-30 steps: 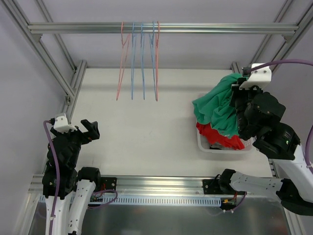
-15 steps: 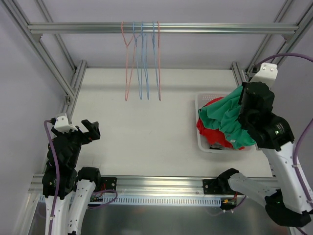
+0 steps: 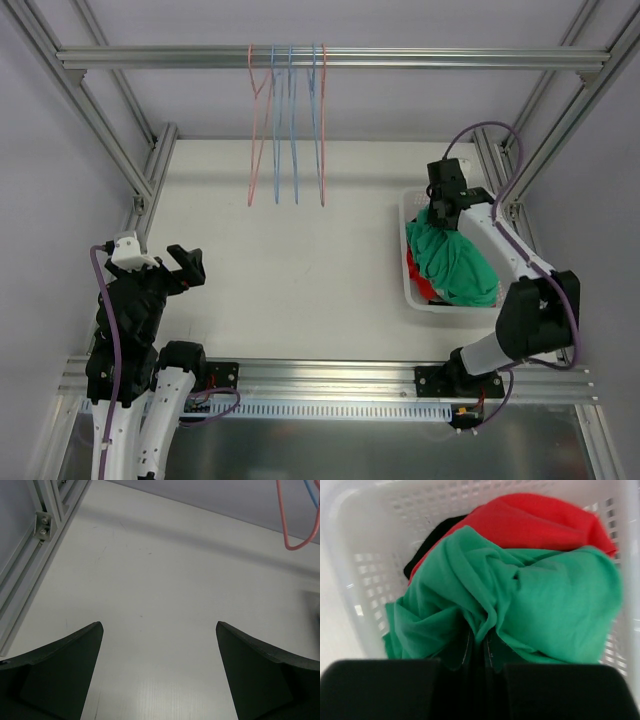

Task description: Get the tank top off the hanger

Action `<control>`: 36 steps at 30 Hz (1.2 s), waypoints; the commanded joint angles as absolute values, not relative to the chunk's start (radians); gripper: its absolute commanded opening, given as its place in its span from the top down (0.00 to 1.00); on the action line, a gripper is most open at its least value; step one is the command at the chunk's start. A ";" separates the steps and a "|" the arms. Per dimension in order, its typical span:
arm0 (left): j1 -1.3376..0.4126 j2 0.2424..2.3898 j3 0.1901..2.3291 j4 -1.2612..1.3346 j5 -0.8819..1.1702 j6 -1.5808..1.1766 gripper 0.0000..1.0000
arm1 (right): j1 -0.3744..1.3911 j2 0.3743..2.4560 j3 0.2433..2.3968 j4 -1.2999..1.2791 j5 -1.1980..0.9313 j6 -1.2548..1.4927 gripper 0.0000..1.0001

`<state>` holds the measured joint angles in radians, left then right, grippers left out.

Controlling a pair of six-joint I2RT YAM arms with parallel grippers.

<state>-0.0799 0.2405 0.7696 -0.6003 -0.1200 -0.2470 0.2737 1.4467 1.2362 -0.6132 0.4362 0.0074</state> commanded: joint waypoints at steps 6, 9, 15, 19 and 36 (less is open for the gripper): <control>-0.095 0.239 0.761 -0.572 -0.112 -0.235 0.01 | 0.201 1.604 1.019 -0.431 0.315 0.166 1.00; -0.095 0.232 0.762 -0.574 -0.123 -0.236 0.01 | 0.189 1.605 0.980 -0.399 0.256 0.163 1.00; -0.095 0.242 0.764 -0.577 -0.156 -0.239 0.01 | 0.189 1.520 0.995 -0.419 0.195 0.089 0.76; -0.094 0.258 0.767 -0.581 -0.149 -0.239 0.01 | 0.187 1.437 1.089 -0.488 0.199 0.028 0.48; -0.075 0.466 0.877 -0.592 -0.152 -0.268 0.01 | 0.192 1.197 1.396 -0.813 0.215 -0.132 0.04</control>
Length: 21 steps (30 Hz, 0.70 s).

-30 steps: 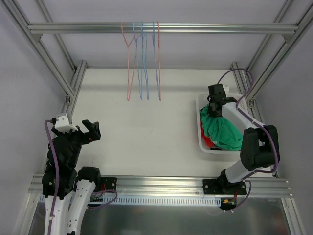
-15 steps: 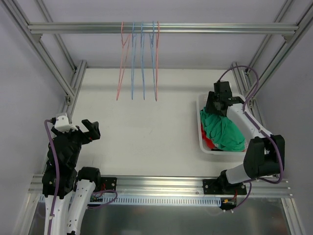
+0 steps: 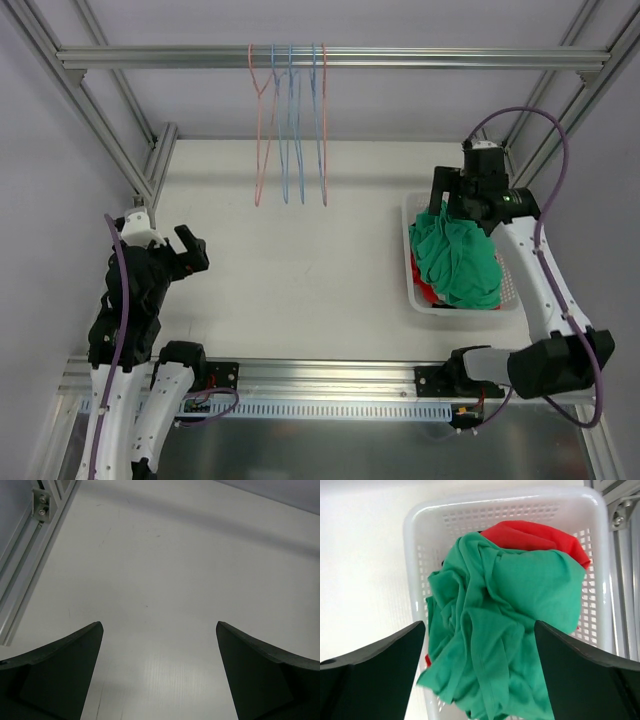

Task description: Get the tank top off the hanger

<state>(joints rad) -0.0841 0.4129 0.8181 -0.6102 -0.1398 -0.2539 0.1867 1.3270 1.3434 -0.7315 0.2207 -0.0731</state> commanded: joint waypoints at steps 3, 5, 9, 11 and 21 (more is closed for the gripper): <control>-0.071 0.523 0.910 -0.606 -0.130 -0.268 0.01 | 0.201 1.014 1.355 -0.834 0.205 -0.144 0.00; -0.071 0.543 0.922 -0.614 -0.111 -0.265 0.01 | 0.202 0.875 1.327 -0.853 0.201 -0.149 0.01; -0.071 0.528 0.925 -0.637 -0.077 -0.221 0.01 | 0.202 0.715 1.310 -0.946 0.183 -0.161 0.01; -0.071 0.486 0.896 -0.641 -0.084 -0.206 0.01 | 0.201 0.672 1.312 -1.014 0.198 -0.169 0.00; -0.081 0.325 0.764 -0.643 -0.064 -0.210 0.01 | 0.204 0.500 1.244 -1.126 0.201 -0.175 0.00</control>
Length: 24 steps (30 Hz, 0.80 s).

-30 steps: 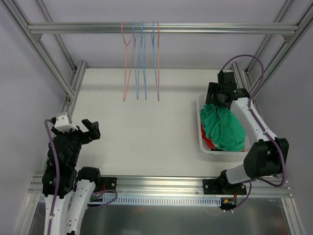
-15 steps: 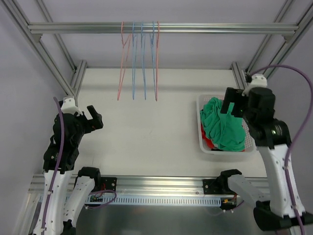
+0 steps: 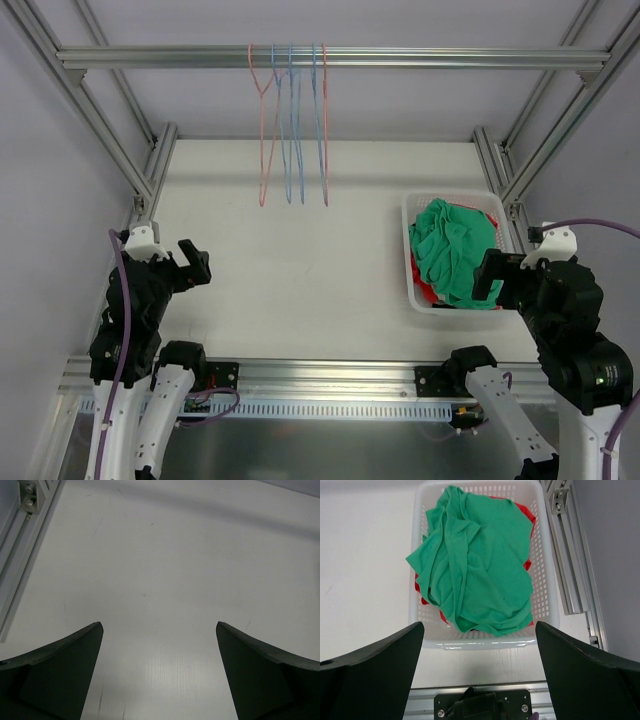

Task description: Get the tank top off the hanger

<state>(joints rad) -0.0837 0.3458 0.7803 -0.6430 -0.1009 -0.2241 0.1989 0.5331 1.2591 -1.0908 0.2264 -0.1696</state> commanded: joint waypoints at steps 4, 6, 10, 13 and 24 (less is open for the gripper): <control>-0.100 0.322 0.755 -0.643 -0.061 -0.213 0.01 | 0.204 0.469 1.184 -1.100 0.199 -0.192 0.01; -0.103 0.321 0.755 -0.643 -0.060 -0.212 0.01 | 0.204 0.466 1.164 -1.089 0.204 -0.189 0.00; -0.103 0.310 0.750 -0.641 -0.069 -0.213 0.01 | 0.204 0.471 1.151 -1.069 0.219 -0.186 0.01; -0.104 0.307 0.747 -0.638 -0.060 -0.215 0.01 | 0.204 0.476 1.143 -1.060 0.230 -0.181 0.01; -0.110 0.310 0.746 -0.635 -0.048 -0.213 0.01 | 0.204 0.466 1.132 -1.046 0.238 -0.187 0.00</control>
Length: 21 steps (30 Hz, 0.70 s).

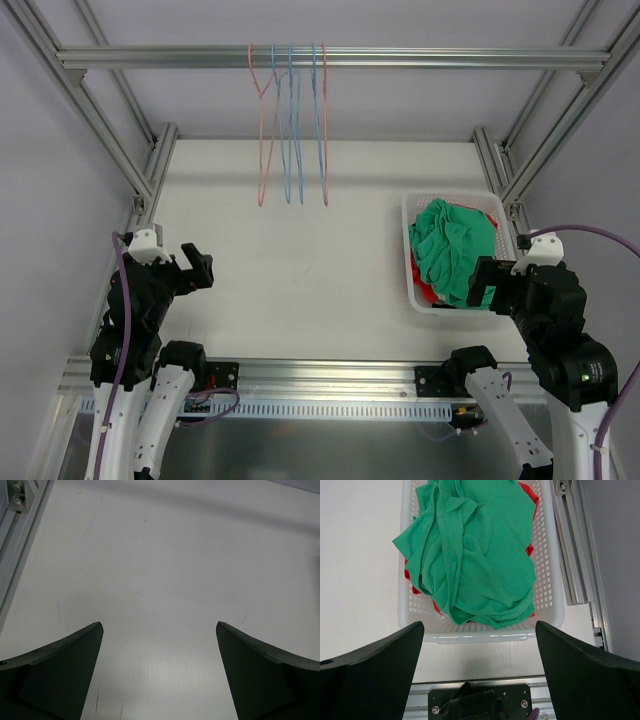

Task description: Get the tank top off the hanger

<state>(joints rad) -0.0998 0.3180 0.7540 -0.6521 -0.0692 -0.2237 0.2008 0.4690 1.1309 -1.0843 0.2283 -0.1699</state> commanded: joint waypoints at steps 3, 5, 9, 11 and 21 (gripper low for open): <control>-0.113 0.310 0.746 -0.637 -0.043 -0.212 0.01 | 0.204 0.457 1.138 -1.051 0.238 -0.201 0.00; -0.114 0.311 0.746 -0.635 -0.040 -0.210 0.01 | 0.206 0.445 1.137 -1.049 0.233 -0.209 0.01; -0.117 0.311 0.746 -0.634 -0.032 -0.207 0.01 | 0.207 0.445 1.129 -1.051 0.213 -0.218 0.00; -0.118 0.310 0.746 -0.632 -0.032 -0.209 0.01 | 0.207 0.448 1.129 -1.051 0.212 -0.218 0.00; -0.120 0.310 0.744 -0.629 -0.025 -0.207 0.01 | 0.206 0.446 1.118 -1.048 0.204 -0.215 0.01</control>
<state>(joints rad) -0.1123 0.3180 0.7536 -0.6521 -0.0521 -0.2230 0.2008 0.4500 1.1206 -1.0817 0.2188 -0.1997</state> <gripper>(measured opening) 0.988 0.993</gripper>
